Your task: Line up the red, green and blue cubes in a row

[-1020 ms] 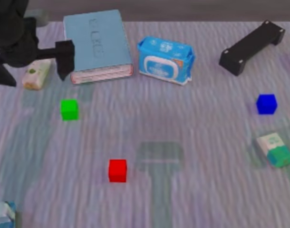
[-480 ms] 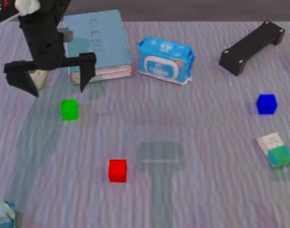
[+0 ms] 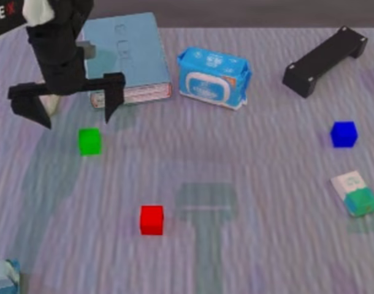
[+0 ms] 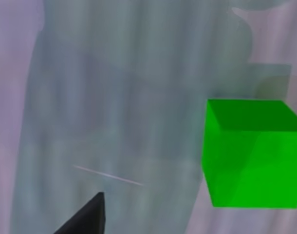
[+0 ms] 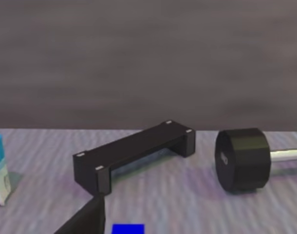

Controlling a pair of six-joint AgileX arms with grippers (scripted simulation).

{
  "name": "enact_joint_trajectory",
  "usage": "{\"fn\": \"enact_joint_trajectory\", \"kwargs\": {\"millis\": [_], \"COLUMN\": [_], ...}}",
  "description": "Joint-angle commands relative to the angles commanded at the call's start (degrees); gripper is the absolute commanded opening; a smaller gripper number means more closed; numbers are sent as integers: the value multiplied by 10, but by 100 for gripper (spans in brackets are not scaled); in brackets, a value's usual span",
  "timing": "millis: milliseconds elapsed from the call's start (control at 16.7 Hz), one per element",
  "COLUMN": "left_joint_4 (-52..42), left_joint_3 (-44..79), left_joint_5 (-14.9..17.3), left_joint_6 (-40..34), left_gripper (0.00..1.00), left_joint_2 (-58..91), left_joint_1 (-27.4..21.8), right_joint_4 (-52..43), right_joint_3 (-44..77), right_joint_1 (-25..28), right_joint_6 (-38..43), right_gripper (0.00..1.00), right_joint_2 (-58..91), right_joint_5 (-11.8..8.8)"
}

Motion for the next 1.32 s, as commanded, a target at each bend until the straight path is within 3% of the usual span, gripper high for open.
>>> {"fn": "enact_joint_trajectory", "kwargs": {"millis": [300,600,1320], "left_joint_4": [110,127,127], "left_joint_3": [-69,-83,-83], "left_joint_5": [0,0,0], "left_joint_6": [0,0,0], "left_gripper": [100,100,10], "left_joint_2": [35,42,42], "left_joint_1": [-1,-1,-1], "right_joint_4": [0,0,0], "right_joint_3": [0,0,0], "right_joint_1": [0,0,0], "right_joint_6": [0,0,0], "right_gripper": [100,100,100], "right_joint_2": [0,0,0], "right_joint_5": [0,0,0]}}
